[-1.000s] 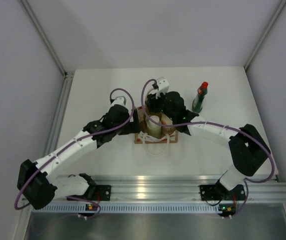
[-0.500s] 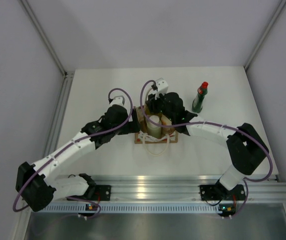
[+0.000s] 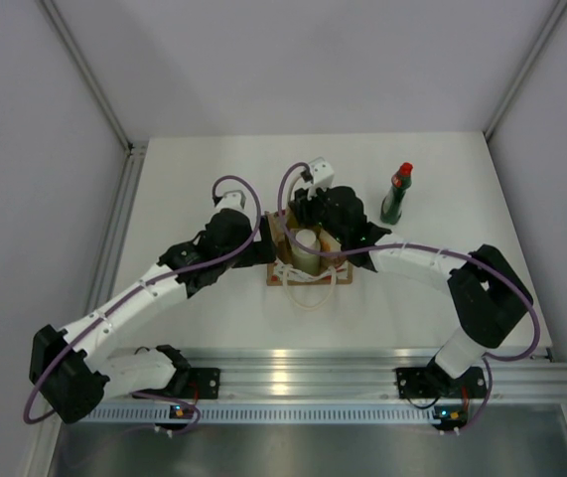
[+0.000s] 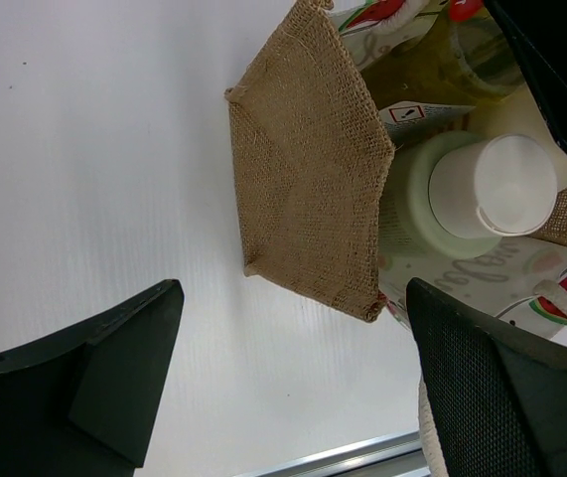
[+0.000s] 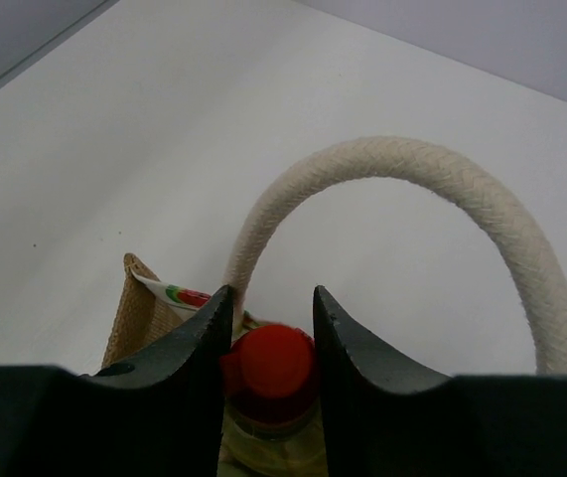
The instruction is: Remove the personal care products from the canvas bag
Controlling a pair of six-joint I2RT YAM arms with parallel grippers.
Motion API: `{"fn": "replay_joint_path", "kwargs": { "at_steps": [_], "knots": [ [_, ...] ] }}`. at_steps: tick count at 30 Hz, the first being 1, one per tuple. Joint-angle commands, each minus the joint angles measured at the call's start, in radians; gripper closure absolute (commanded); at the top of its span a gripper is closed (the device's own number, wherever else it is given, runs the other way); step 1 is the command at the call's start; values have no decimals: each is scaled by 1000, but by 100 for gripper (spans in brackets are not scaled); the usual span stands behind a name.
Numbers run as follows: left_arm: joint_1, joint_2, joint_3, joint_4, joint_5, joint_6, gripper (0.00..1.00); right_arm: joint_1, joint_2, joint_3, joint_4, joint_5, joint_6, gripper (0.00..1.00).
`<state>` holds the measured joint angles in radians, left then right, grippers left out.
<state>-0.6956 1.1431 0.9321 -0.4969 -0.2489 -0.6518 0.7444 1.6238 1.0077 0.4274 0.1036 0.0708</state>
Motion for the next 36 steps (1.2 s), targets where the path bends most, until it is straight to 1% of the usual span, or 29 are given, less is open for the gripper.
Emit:
{"fn": "replay_joint_path", "kwargs": {
  "at_steps": [1, 7, 14, 20, 28, 36],
  "knots": [
    [-4, -32, -6, 44, -18, 11, 2, 42, -35, 2, 63, -31, 18, 100],
    [-4, -49, -9, 43, -24, 6, 2, 73, -85, 35, 31, -18, -15, 100],
    [-4, -65, -12, 44, -26, 9, 2, 121, -186, 8, 63, 53, -97, 100],
    [-4, -72, -16, 44, -26, 7, 2, 127, -211, 22, 57, 74, -117, 100],
    [-4, -85, -22, 44, -26, 6, 2, 130, -214, 158, -56, 94, -160, 100],
    [-4, -91, -30, 43, -24, 1, 2, 131, -248, 354, -268, 136, -175, 100]
  ]
}}
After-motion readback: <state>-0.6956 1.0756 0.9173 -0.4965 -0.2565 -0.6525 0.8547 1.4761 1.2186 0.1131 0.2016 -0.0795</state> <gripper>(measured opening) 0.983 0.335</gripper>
